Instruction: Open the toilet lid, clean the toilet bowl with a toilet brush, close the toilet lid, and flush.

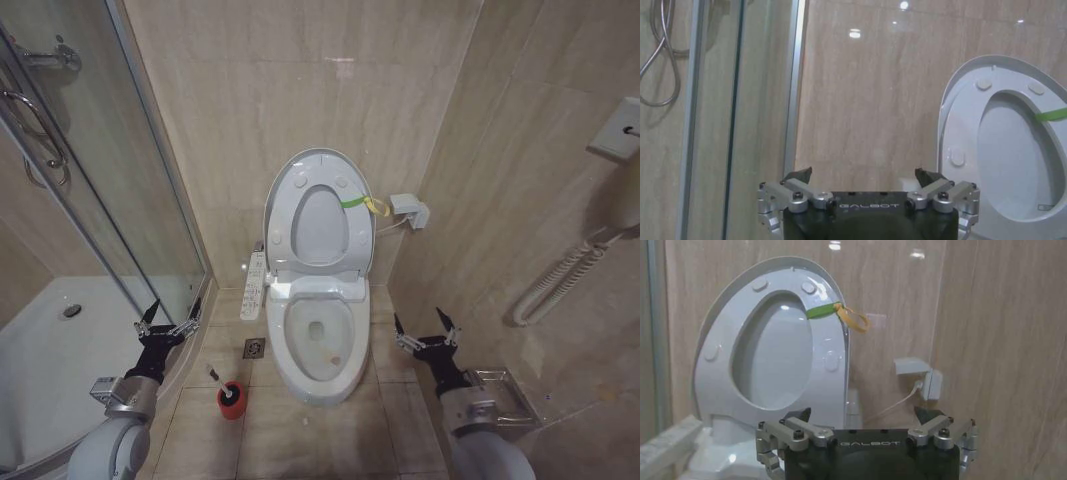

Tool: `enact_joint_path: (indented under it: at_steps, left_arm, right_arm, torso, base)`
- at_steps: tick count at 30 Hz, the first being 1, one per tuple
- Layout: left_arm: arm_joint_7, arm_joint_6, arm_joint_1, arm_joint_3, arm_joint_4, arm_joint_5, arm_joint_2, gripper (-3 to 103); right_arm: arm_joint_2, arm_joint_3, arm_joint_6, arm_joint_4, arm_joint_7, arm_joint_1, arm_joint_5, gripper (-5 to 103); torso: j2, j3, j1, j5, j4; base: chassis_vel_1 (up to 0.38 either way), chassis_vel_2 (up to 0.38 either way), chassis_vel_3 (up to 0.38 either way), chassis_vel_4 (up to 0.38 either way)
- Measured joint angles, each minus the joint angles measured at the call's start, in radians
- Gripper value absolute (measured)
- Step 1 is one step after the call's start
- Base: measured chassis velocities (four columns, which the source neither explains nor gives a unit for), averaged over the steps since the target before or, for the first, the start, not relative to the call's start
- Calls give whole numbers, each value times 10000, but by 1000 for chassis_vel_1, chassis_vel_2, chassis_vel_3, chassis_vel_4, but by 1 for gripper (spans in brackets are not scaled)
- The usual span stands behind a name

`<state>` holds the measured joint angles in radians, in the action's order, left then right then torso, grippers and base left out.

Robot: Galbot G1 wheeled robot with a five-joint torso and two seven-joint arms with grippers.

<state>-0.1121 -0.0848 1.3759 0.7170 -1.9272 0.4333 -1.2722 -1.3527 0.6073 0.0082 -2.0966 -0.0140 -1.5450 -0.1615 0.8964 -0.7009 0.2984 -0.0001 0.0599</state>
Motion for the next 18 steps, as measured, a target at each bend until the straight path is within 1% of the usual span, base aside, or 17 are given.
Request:
enact_joint_path:
  at_steps: [1,5,7,10,13,16,18]
  left_arm:
    - [0,0,0,0,0,1,0,100]
    - [0,0,0,0,0,0,0,100]
    - [0,0,0,0,0,0,0,100]
    - [0,0,0,0,0,0,0,100]
    - [0,0,0,0,0,0,0,100]
    - [0,0,0,0,0,0,0,100]
    - [0,0,0,0,0,0,0,100]
  right_arm:
    - [35,27,-156,-92,21,-54,-192,100]
    - [107,134,-319,-153,121,-151,-395,100]
    - [105,135,-322,-182,178,-198,-536,100]
    - [19,217,-135,-195,519,-337,-896,100]
    - [-33,264,-72,-328,587,-463,-976,100]
    - [-84,263,-58,-482,516,-504,-968,100]
    - [-260,216,-47,-552,331,-426,-845,100]
  torso:
    - [0,0,0,-1,0]
    - [0,0,0,0,-1]
    - [0,0,0,0,0]
    - [0,0,0,0,-1]
    - [0,0,0,1,0]
    - [0,0,0,0,0]
    - [0,0,0,0,0]
  base:
    - [0,0,0,0]
    - [0,0,0,0]
    - [0,0,0,0]
    - [0,0,0,0]
    - [0,0,0,0]
    - [0,0,0,0]
    - [0,0,0,0]
